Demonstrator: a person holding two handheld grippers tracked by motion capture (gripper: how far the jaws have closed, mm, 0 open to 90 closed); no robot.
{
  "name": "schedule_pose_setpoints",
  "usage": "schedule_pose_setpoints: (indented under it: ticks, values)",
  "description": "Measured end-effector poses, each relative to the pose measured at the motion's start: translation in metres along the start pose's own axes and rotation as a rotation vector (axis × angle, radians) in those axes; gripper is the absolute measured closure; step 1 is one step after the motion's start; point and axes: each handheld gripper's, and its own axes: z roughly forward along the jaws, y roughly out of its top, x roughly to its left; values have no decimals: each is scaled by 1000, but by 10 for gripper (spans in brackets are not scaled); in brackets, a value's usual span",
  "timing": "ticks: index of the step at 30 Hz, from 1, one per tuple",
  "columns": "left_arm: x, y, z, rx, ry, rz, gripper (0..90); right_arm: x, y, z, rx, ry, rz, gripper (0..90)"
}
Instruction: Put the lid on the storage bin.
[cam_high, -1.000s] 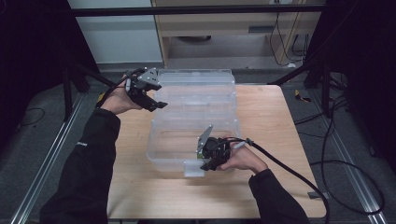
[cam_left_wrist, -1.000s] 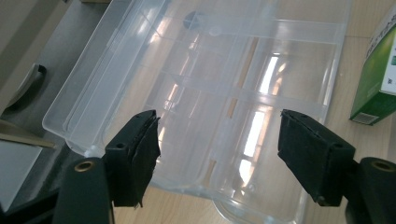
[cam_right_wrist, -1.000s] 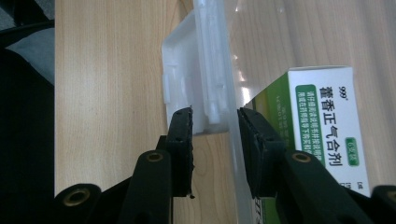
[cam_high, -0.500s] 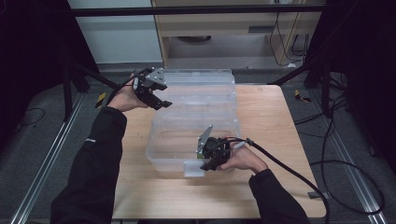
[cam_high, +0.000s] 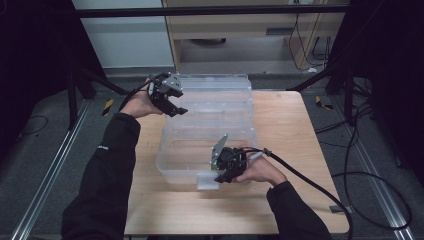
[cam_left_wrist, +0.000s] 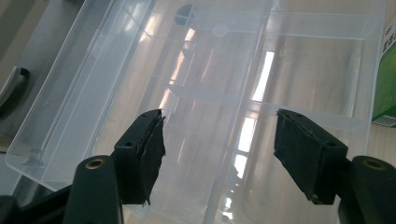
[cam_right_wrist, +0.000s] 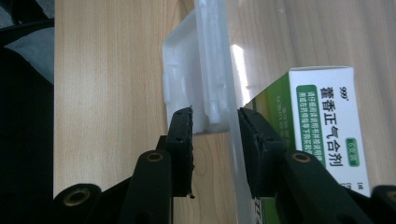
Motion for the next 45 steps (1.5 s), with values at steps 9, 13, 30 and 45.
schedule_pose_setpoints:
  ticks: [9, 13, 30, 45]
  values:
    - [-1, 1, 10, 33, -11, 8, 375, 0, 0, 0, 2, 0, -4, 667]
    - [-1, 2, 12, 51, -17, 9, 415, 1, 0, 0, 4, -9, -5, 667]
    - [-3, 5, 19, 79, -34, -8, 537, -1, 0, 0, 6, 3, -2, 668]
    - [-5, 12, 19, 90, -29, 9, 744, 0, 0, 0, 6, 4, 0, 668]
